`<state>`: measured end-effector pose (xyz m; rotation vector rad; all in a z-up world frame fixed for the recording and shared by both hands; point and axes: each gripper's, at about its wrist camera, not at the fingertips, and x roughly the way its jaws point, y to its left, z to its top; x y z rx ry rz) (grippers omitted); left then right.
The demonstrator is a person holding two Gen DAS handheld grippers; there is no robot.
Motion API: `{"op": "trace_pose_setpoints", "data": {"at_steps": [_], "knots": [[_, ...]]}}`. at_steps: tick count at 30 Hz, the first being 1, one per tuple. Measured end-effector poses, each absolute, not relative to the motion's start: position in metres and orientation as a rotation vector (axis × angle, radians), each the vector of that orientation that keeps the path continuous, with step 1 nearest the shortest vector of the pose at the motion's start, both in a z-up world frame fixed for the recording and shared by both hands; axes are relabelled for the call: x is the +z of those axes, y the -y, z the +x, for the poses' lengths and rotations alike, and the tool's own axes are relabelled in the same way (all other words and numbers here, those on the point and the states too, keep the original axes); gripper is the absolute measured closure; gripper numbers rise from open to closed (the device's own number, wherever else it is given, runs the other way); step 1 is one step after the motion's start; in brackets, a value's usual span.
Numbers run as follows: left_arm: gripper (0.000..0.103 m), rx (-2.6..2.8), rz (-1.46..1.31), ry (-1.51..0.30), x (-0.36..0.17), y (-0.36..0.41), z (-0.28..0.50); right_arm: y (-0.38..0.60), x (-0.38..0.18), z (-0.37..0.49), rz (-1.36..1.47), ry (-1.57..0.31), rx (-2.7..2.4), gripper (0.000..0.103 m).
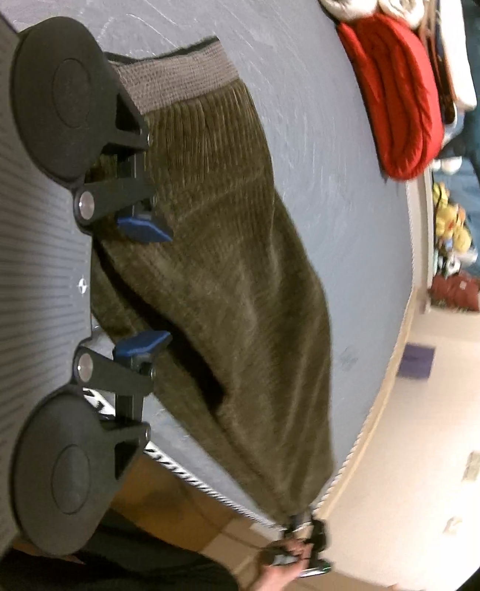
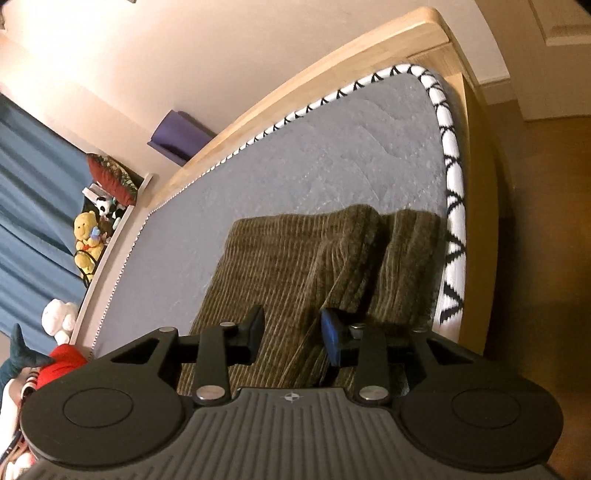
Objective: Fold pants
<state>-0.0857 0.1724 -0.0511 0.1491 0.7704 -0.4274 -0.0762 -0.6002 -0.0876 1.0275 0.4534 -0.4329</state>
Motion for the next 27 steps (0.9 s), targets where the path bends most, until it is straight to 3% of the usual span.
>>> {"op": "trace_pose_setpoints", "data": {"at_steps": [4, 6, 8, 9, 18, 21, 23, 24, 27], "knots": [[0.04, -0.322, 0.329, -0.806, -0.069, -0.163, -0.08, 0.61, -0.09, -0.074, 1.024, -0.435, -0.441, 0.069], [0.056, -0.264, 0.387, -0.812, -0.075, -0.166, -0.077, 0.612, -0.091, -0.075, 1.013, -0.436, -0.443, 0.078], [0.086, -0.25, 0.335, -0.803, -0.069, -0.177, -0.075, 0.616, -0.091, -0.074, 0.975, -0.439, -0.457, 0.102], [0.09, -0.248, 0.302, -0.791, -0.064, -0.182, -0.075, 0.618, -0.091, -0.074, 0.957, -0.435, -0.46, 0.103], [0.091, -0.251, 0.269, -0.656, -0.03, -0.212, -0.112, 0.621, -0.068, -0.111, 0.919, -0.309, -0.472, 0.103], [0.087, -0.284, 0.314, -0.717, -0.039, -0.208, -0.112, 0.623, -0.075, -0.107, 0.952, -0.371, -0.434, 0.095], [0.08, -0.27, 0.326, -0.728, -0.043, -0.206, -0.109, 0.624, -0.084, -0.095, 0.961, -0.44, -0.401, 0.064], [0.078, -0.268, 0.319, -0.728, -0.043, -0.209, -0.106, 0.622, -0.086, -0.09, 0.949, -0.465, -0.401, 0.058], [0.065, -0.25, 0.302, -0.733, -0.044, -0.21, -0.1, 0.62, -0.092, -0.074, 0.914, -0.505, -0.415, 0.057]]}}
